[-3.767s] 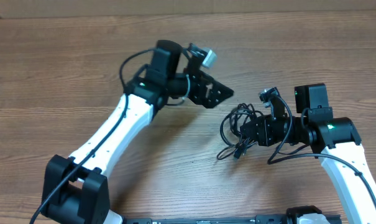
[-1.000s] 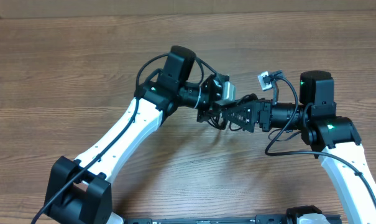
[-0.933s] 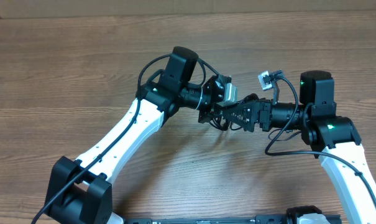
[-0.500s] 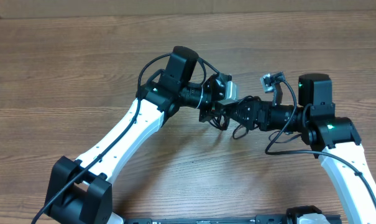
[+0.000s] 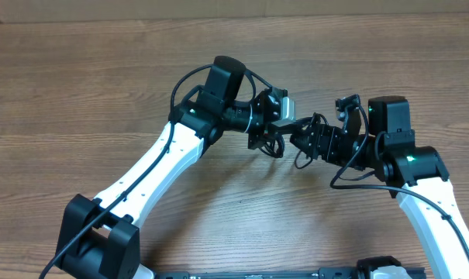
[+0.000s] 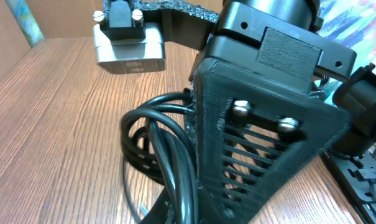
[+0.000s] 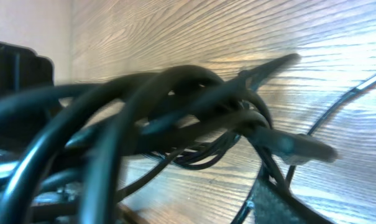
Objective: Untangle cables
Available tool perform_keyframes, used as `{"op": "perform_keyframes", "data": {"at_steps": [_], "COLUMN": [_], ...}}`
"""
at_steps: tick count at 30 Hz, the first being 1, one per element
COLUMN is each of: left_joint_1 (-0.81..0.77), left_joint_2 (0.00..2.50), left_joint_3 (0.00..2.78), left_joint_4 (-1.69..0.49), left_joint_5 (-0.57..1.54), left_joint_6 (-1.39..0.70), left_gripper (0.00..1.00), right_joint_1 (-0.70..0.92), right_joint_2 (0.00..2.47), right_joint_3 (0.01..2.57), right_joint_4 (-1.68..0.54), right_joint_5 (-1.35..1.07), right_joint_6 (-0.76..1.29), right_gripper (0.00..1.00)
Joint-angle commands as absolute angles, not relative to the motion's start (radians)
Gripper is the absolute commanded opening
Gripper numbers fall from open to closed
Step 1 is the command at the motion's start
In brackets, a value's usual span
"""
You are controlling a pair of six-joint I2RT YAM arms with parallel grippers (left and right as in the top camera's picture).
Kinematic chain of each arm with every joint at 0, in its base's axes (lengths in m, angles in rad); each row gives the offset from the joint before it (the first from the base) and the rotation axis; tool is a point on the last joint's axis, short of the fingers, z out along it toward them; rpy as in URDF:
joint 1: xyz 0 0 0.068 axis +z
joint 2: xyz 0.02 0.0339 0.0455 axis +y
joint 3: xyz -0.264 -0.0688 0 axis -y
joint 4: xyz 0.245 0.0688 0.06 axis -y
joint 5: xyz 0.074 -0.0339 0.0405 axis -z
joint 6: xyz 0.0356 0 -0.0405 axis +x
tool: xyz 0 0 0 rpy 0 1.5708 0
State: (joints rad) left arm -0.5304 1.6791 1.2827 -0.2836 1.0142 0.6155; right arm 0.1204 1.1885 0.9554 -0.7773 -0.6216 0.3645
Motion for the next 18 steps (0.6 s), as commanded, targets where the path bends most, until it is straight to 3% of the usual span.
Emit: {"op": "perform_keyframes", "data": {"at_steps": [1,5,11,15,18], "left_joint_1": [-0.537,-0.530,-0.529,-0.515,-0.484], "left_joint_2": [1.653,1.653,1.653,1.653,1.652], "left_joint_3": [1.293,1.293,1.293,1.293,1.293], "left_joint_4": [-0.284,-0.287,-0.288,-0.299,-0.279], "left_joint_5": [1.111,1.111,1.113,1.151,1.285], "left_joint_6": [0.597,0.548,0.462,0.463,0.463], "left_gripper": [0.04,0.04,0.04,0.04,0.04], "right_joint_1": [0.111,0.110,0.110,0.110,0.110], "right_joint_2": [1.187,1.187,1.187,1.187,1.187], "right_joint_3": [0.962,0.962,0.962,0.962,0.962], "right_joint_4": [-0.751,-0.724,-0.719,-0.720,-0.736], "right_joint_5": [-0.472,-0.444,-0.396,-0.389,-0.331], "right_joint_6": [0.397,0.397,0.397,0.396,0.397], "right_gripper": [0.57,0.42,0.37,0.04,0.04]}}
